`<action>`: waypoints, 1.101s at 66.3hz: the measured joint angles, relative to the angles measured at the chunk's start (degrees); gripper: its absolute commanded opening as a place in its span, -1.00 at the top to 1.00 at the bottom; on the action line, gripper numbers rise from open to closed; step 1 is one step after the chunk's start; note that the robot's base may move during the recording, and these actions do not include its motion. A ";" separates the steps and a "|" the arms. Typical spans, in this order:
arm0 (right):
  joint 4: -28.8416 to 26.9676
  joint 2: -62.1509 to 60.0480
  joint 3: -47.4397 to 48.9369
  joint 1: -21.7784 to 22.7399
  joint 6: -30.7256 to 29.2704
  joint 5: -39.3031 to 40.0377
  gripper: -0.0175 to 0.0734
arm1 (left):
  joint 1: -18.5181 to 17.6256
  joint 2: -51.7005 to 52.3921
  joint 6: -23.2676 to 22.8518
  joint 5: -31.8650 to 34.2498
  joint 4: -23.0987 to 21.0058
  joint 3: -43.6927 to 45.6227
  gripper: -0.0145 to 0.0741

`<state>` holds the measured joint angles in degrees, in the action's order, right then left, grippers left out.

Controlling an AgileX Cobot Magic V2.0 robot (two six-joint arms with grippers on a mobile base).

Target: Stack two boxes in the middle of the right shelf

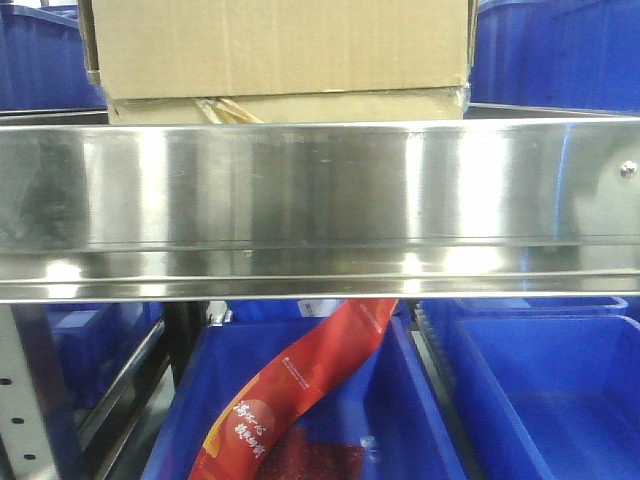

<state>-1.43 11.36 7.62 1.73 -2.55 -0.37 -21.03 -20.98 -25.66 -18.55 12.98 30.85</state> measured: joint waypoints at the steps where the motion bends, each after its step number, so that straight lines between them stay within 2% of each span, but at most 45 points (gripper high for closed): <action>1: 0.00 -0.57 -0.39 0.23 0.00 -0.25 0.98 | 0.00 0.00 0.00 0.00 0.00 0.00 0.92; 17: -0.11 -10.86 -4.89 2.18 0.00 -3.71 0.98 | 0.00 0.00 0.00 0.00 0.00 -0.10 0.92; 37: -0.11 -10.98 -7.49 2.26 3.57 -3.35 0.98 | 0.00 0.22 0.00 0.00 0.00 -0.10 0.92; 73: 0.00 -11.10 -7.49 2.26 3.83 -3.35 0.98 | 0.00 0.22 0.00 0.00 0.00 -0.10 0.92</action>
<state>-1.43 0.25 0.13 4.00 1.28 -3.72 -21.03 -20.75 -25.66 -18.55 12.98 30.76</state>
